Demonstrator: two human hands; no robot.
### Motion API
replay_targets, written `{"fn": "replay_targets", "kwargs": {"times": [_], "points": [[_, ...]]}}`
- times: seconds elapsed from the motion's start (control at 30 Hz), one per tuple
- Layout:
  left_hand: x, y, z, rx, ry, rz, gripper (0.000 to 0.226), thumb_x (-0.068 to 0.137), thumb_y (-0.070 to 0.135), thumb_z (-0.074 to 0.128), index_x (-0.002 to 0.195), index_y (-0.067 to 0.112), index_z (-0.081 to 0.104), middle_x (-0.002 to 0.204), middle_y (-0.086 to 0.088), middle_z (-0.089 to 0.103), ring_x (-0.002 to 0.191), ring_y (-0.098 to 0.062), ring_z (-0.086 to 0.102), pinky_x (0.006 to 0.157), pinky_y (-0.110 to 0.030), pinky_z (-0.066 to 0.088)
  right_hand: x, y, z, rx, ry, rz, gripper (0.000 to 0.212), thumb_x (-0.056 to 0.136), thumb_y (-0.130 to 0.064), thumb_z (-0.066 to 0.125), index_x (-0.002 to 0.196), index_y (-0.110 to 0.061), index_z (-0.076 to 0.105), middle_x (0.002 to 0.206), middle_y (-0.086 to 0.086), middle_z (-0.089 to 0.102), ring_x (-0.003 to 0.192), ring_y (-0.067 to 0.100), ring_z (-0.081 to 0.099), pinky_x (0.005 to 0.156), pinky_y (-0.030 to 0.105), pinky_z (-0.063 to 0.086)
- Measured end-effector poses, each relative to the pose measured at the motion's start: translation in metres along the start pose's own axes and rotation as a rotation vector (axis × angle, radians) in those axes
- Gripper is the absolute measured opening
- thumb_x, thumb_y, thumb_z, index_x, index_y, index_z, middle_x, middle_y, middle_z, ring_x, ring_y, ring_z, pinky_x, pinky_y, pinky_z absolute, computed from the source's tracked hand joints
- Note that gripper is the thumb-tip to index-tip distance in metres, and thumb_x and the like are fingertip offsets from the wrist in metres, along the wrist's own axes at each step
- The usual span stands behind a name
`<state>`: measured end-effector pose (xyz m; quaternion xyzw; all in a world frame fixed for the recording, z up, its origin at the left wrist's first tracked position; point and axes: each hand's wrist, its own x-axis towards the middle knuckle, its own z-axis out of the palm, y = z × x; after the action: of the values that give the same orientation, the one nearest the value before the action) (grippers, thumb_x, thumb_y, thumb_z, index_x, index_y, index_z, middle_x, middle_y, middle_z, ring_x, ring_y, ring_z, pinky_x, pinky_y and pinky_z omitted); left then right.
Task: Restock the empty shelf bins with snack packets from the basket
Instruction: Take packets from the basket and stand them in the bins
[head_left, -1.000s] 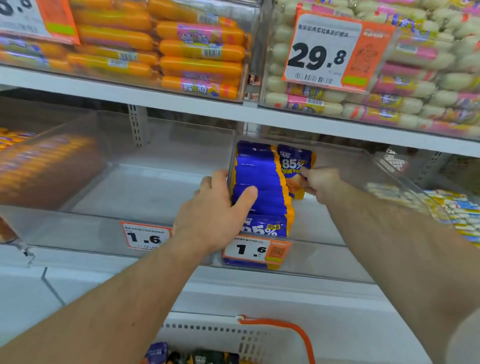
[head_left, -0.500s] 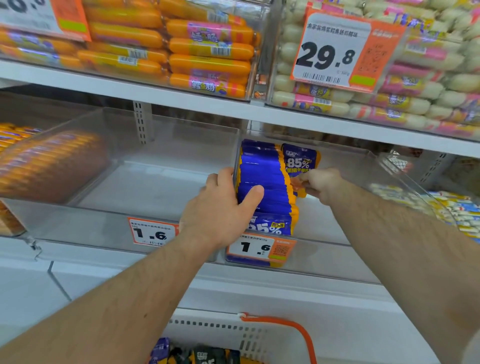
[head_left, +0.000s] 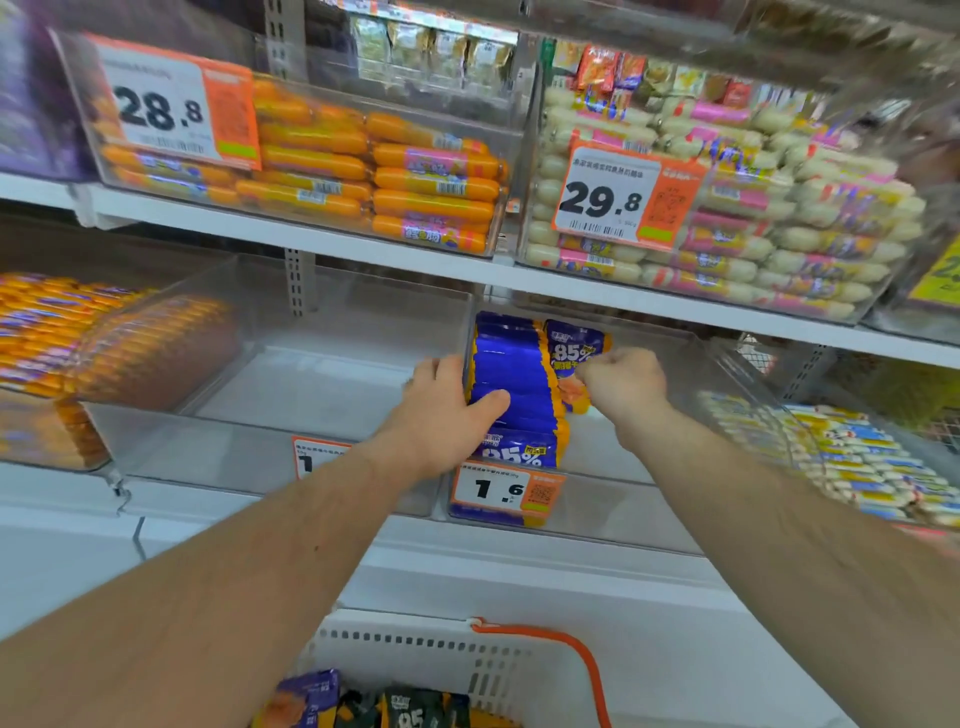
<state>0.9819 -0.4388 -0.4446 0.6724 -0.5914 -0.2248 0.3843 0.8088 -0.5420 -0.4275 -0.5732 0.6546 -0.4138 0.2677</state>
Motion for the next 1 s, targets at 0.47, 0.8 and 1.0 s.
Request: {"fn": "replay_targets", "kwargs": {"times": [0.47,0.8,1.0], "points": [[-0.081,-0.062,-0.074,0.447,-0.150,0.216,0.040,0.080,0.037,0.061,0.116,0.022,0.064,0.120,0.000,0.055,0.118,-0.021,0.051,0.099,-0.020,0.032,-0.141,-0.035,0.050,0.108,-0.158,-0.579,0.017,0.082,-0.010,0.066,0.070,-0.022,0.064,0.058,-0.016,0.056,0.054,0.000,0.050,0.059,0.012,0.039],[-0.102,-0.122,-0.084,0.552,-0.655,-0.144,0.045,0.096,0.043,0.052,0.137,0.025,0.049,0.143,0.005,0.047,0.124,-0.013,0.048,0.103,-0.028,0.038,-0.214,0.106,0.183,-0.251,-0.774,0.036,0.024,0.084,-0.012,0.057,0.061,-0.016,0.049,0.063,0.006,0.049,0.064,0.021,0.048,0.058,0.028,0.036],[-0.099,-0.118,-0.085,0.563,-0.756,-0.155,0.049,0.098,0.046,0.047,0.142,0.024,0.044,0.146,0.006,0.044,0.131,-0.016,0.043,0.109,-0.034,0.035,-0.265,0.183,0.232,-0.546,-0.894,0.382,0.029,0.082,-0.038,0.064,0.072,-0.014,0.049,0.064,0.005,0.051,0.052,0.021,0.046,0.048,0.028,0.036]]}}
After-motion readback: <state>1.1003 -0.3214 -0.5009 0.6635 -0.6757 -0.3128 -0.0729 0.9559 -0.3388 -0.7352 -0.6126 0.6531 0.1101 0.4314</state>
